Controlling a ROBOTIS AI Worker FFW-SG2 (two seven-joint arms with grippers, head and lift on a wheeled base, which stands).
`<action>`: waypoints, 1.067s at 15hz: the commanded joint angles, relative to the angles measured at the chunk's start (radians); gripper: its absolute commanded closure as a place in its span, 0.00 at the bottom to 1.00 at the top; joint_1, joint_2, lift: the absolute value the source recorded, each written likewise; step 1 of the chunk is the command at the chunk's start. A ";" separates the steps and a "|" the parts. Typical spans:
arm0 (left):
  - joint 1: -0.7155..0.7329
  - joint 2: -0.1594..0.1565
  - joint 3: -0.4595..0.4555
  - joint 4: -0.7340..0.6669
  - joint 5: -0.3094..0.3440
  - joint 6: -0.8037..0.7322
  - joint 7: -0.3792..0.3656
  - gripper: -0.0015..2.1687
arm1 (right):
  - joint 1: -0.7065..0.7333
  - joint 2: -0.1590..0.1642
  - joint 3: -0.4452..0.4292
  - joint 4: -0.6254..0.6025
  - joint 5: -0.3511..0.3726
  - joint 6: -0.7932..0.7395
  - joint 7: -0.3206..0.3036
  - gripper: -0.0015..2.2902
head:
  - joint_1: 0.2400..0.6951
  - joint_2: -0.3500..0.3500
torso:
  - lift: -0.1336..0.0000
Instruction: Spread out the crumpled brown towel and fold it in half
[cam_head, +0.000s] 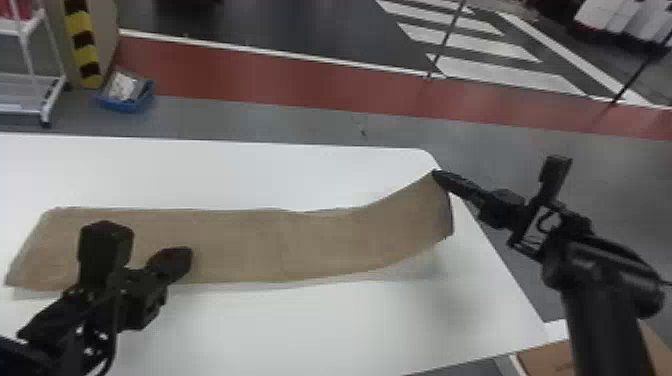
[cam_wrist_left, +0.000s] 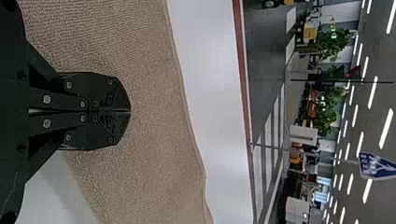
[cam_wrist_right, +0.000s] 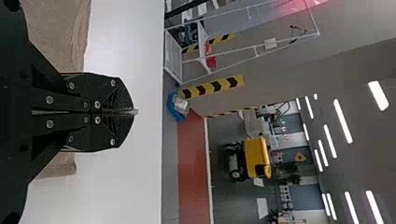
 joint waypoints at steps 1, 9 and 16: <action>0.002 0.000 0.000 -0.001 0.000 0.011 0.000 0.87 | 0.024 0.001 -0.009 -0.011 -0.046 -0.126 0.001 0.79 | 1.00 0.00 | 0.10; 0.017 0.000 0.003 -0.016 -0.010 0.035 -0.002 0.87 | -0.019 -0.002 0.104 0.172 0.078 -0.310 -0.117 0.79 | 1.00 0.00 | 0.10; 0.033 0.000 0.020 -0.024 -0.010 0.032 -0.011 0.87 | -0.044 0.001 0.152 0.245 0.201 -0.347 -0.228 0.79 | 1.00 0.00 | 0.10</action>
